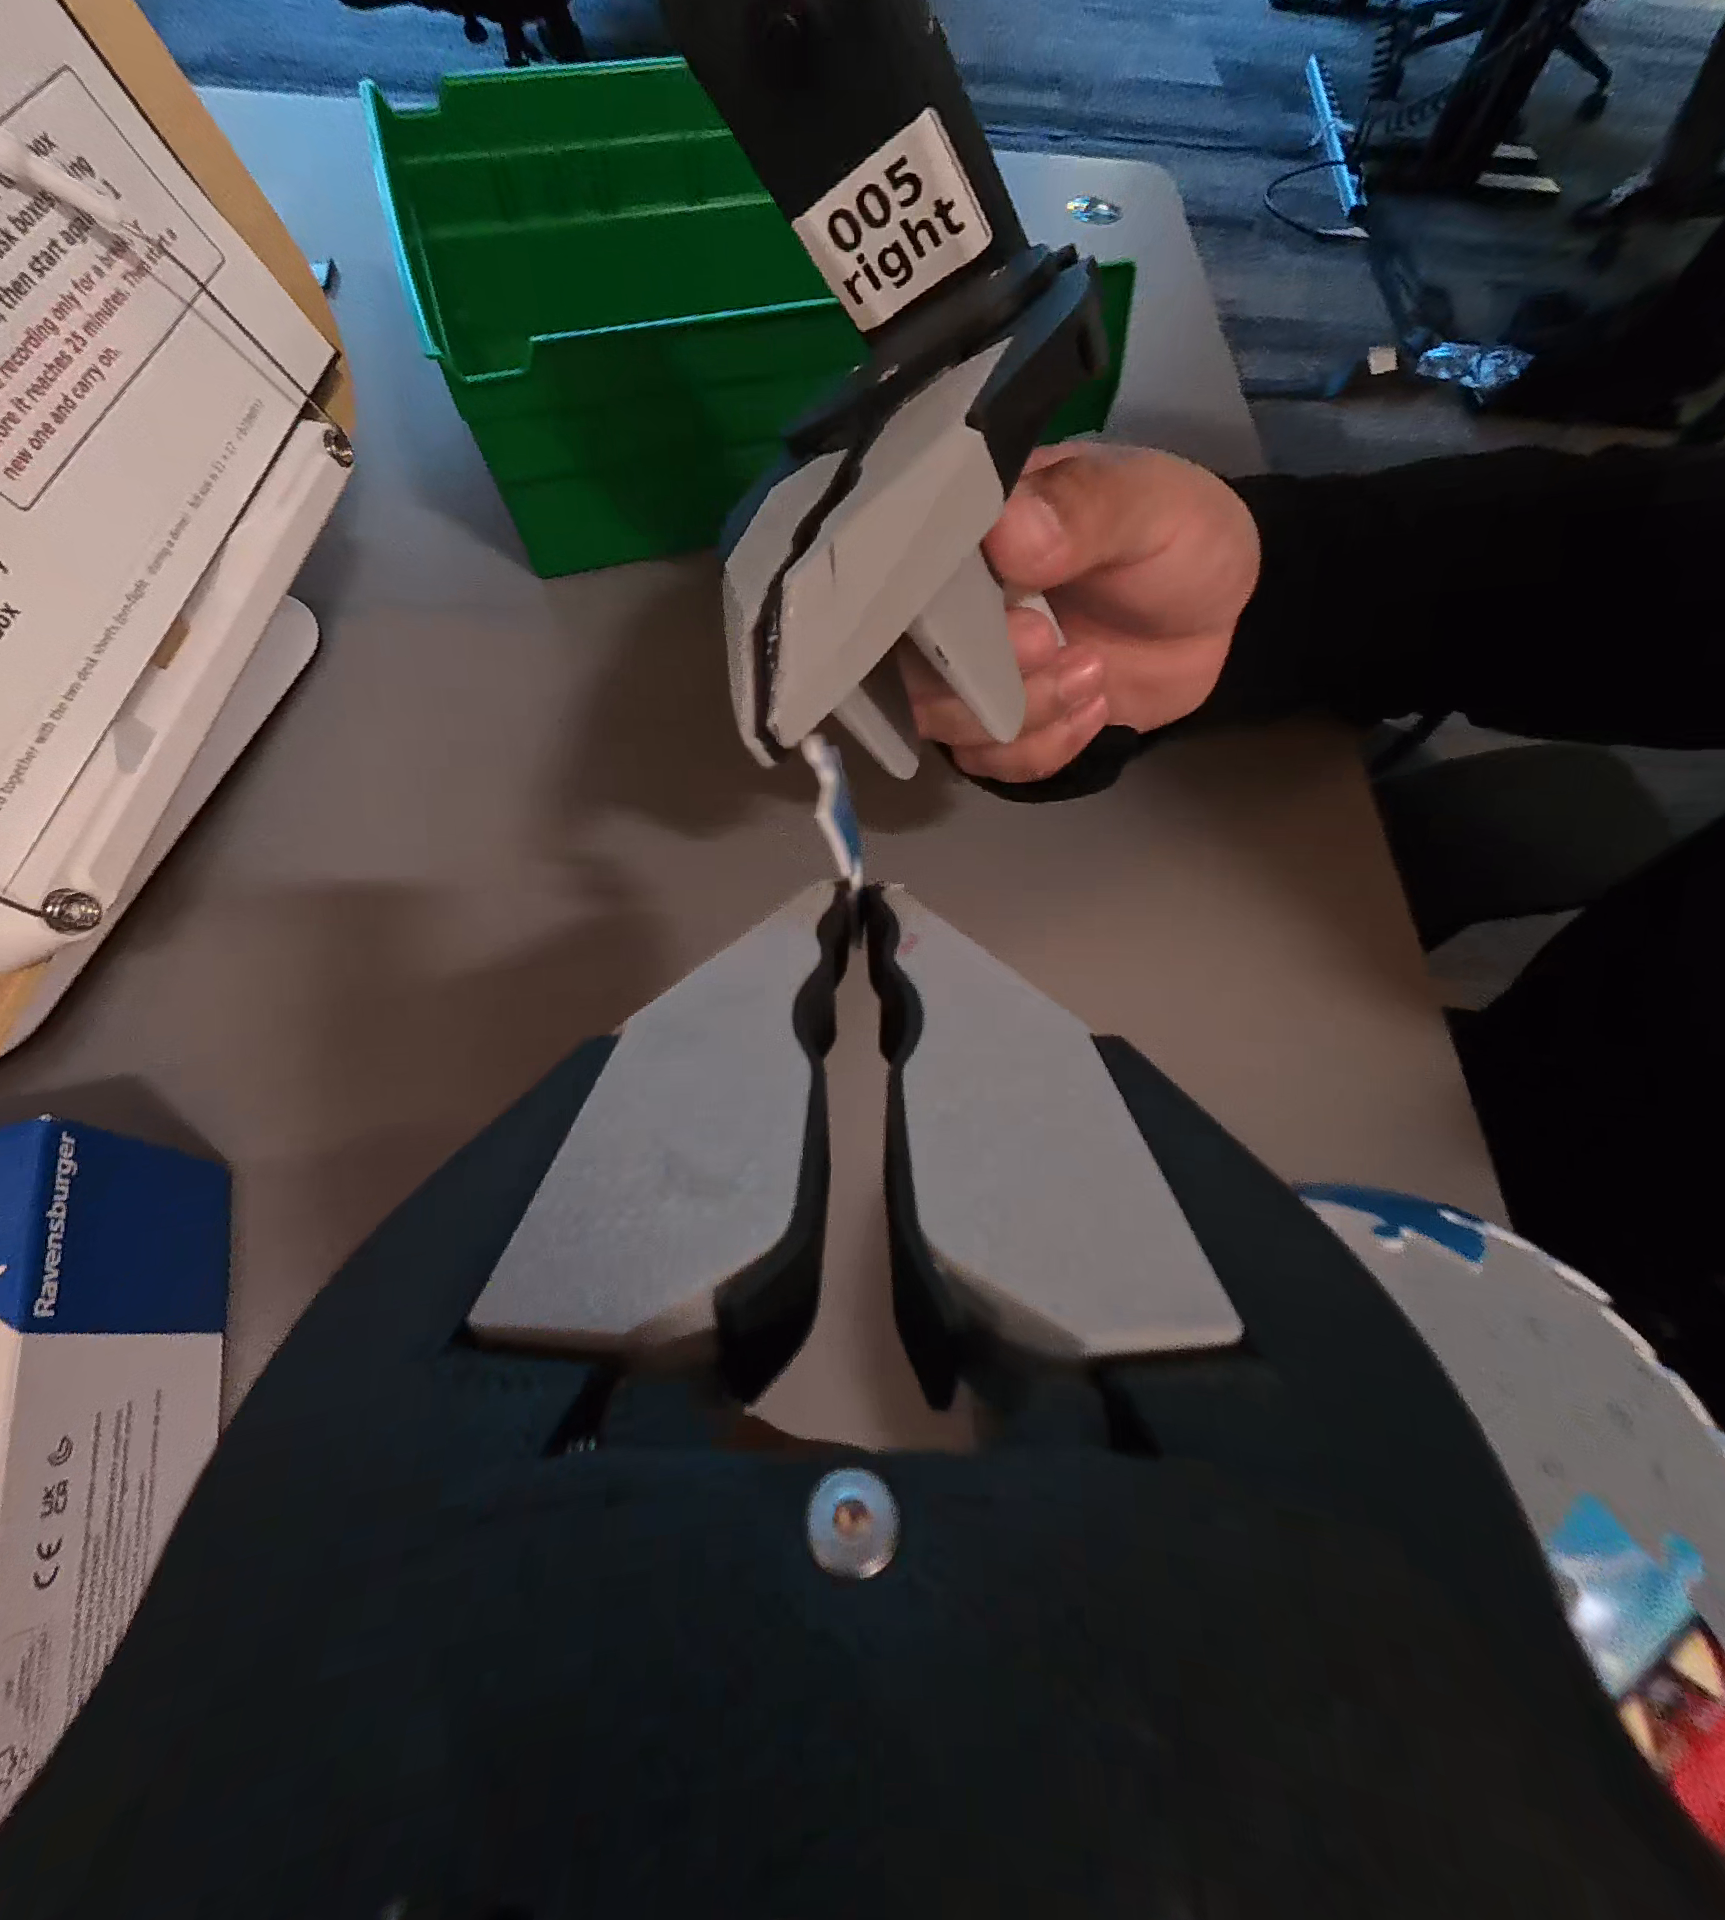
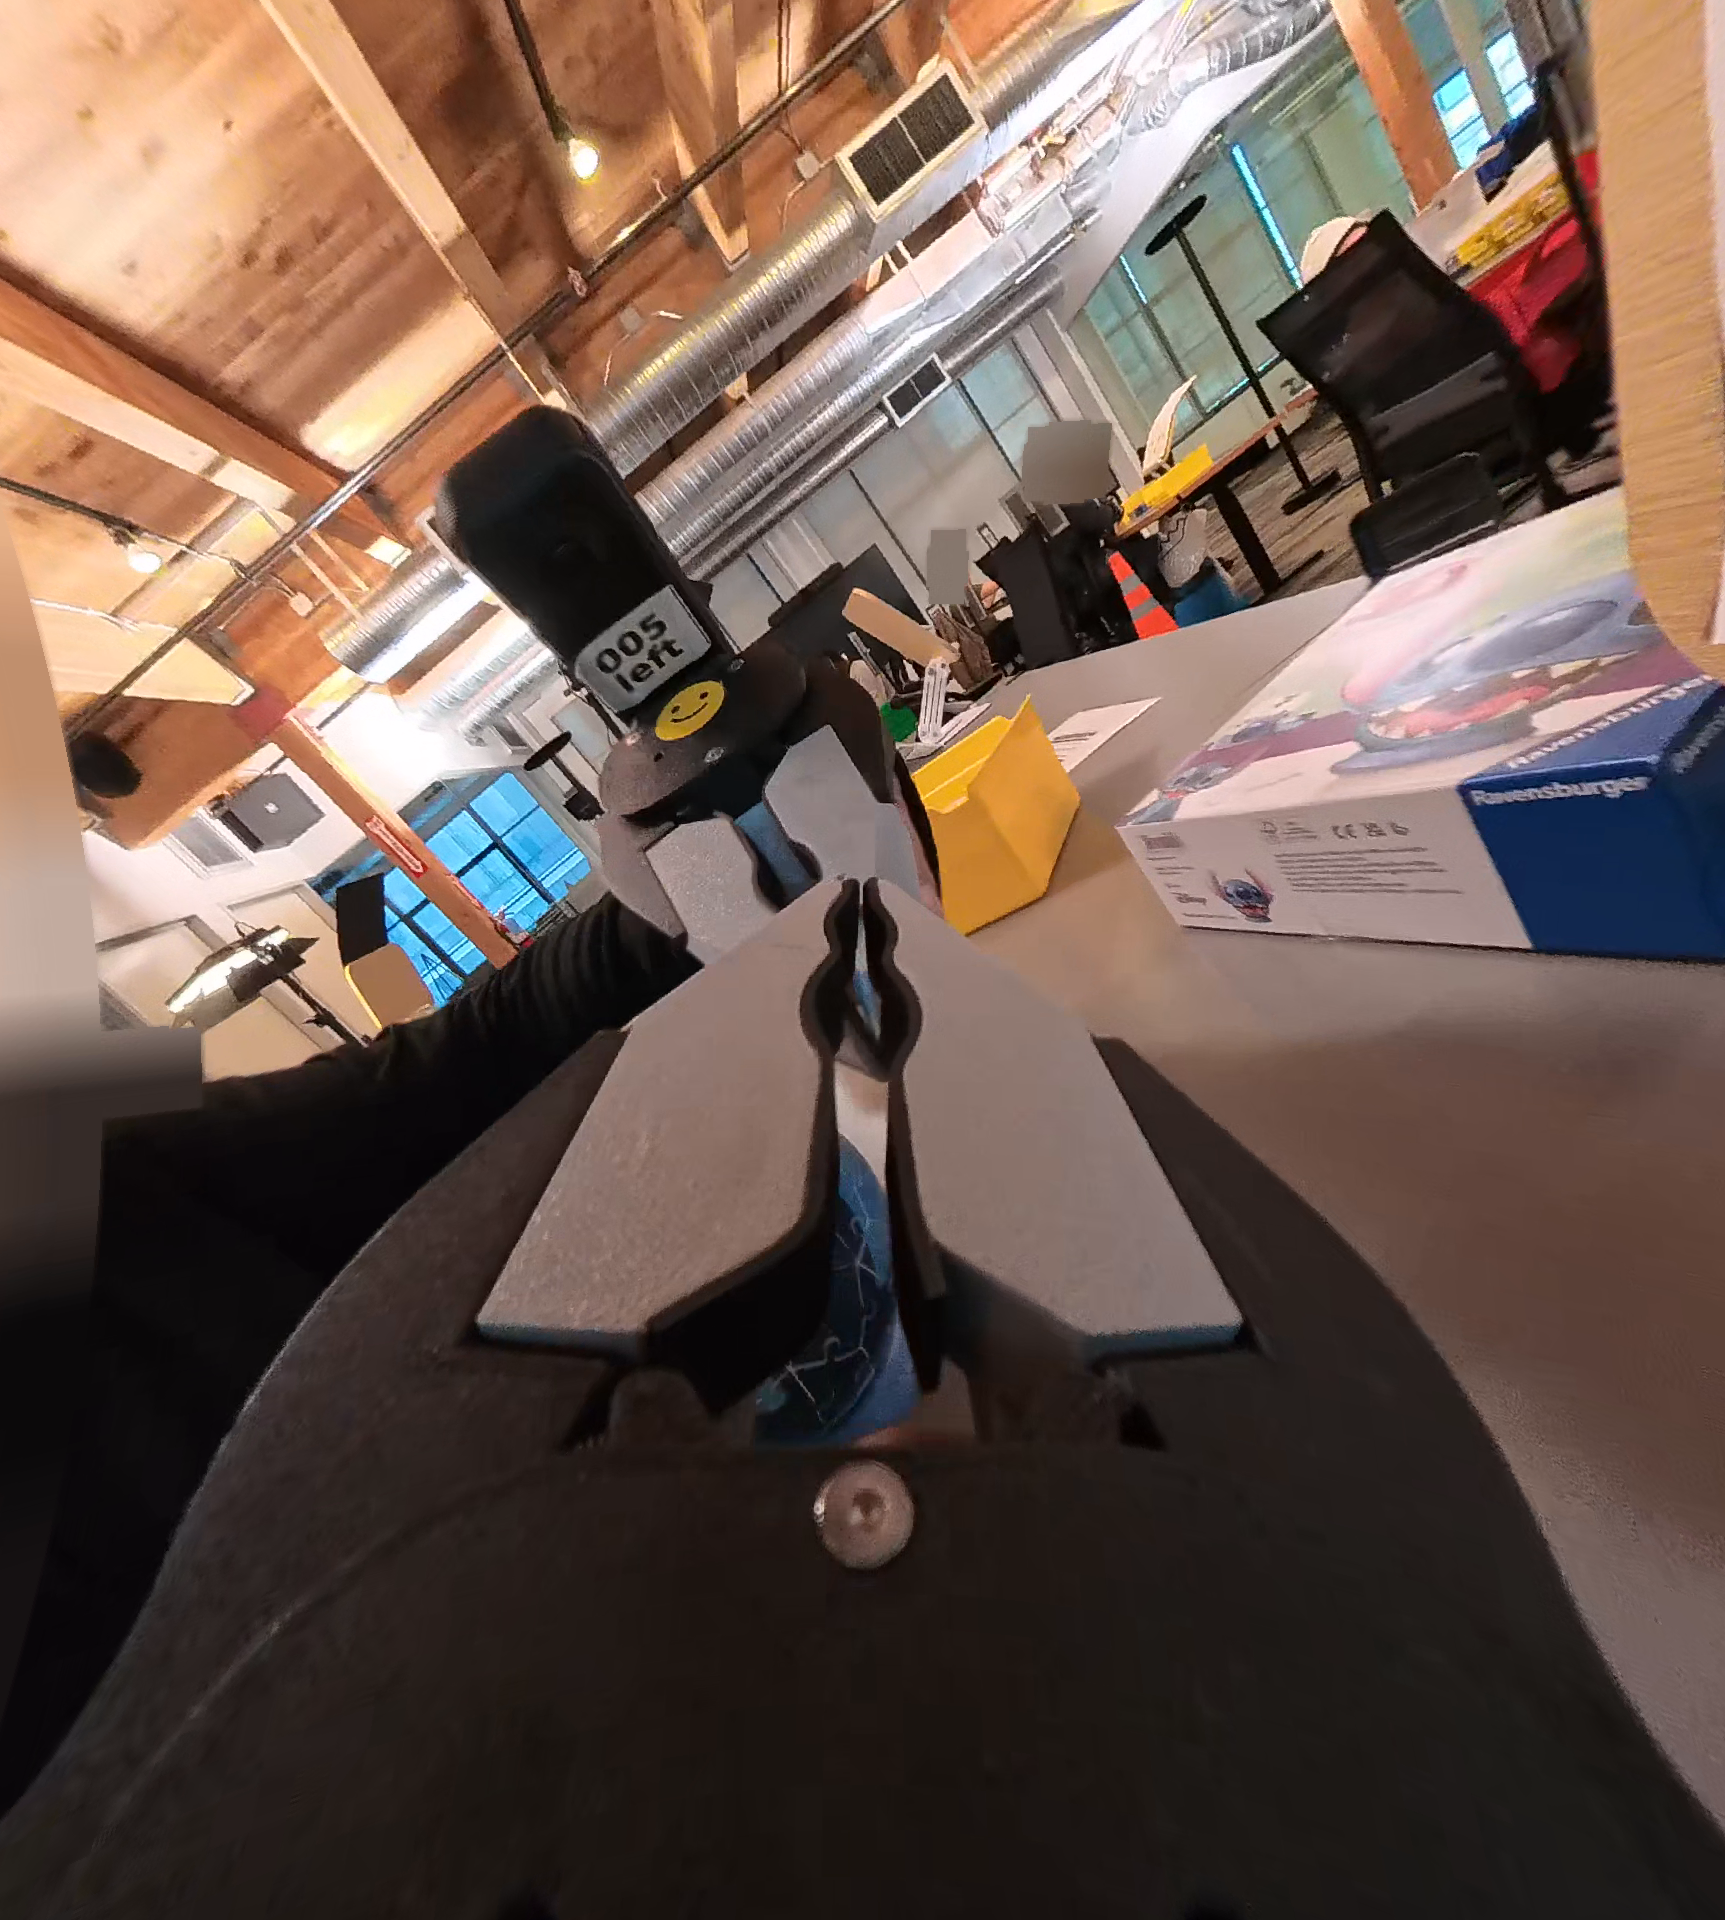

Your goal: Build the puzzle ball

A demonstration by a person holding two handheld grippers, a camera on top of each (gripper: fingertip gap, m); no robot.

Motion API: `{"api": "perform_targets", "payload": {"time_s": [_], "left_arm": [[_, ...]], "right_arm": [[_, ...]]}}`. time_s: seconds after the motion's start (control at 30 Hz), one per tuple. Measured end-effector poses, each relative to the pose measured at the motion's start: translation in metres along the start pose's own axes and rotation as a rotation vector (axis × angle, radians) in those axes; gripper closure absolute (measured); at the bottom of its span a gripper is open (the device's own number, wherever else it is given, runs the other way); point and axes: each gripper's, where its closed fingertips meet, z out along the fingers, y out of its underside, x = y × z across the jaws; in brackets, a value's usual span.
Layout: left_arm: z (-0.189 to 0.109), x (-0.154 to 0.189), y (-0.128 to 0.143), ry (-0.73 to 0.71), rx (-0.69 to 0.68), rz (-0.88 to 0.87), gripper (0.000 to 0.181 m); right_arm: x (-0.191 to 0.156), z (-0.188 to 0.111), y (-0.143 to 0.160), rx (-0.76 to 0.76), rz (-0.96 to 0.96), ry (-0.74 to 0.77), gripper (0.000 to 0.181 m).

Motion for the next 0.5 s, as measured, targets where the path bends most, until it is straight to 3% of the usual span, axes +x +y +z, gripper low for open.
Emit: {"api": "perform_targets", "payload": {"time_s": [0.2, 0.3, 0.4, 0.5], "left_arm": [[-0.027, 0.032, -0.015, 0.203, 0.095, -0.033, 0.181], [-0.054, 0.075, -0.03, 0.575, 0.154, -0.106, 0.181], [-0.086, 0.1, -0.053, 0.845, 0.339, -0.065, 0.181], [-0.11, 0.116, -0.067, 1.08, 0.415, -0.086, 0.181]], "right_arm": [[-0.022, -0.001, 0.007, -0.086, -0.191, -0.026, 0.181], [-0.055, -0.007, -0.002, -0.125, -0.349, -0.195, 0.177], [-0.095, -0.001, -0.011, -0.162, -0.458, -0.348, 0.171], [-0.128, 0.016, -0.01, -0.212, -0.603, -0.446, 0.167]]}}
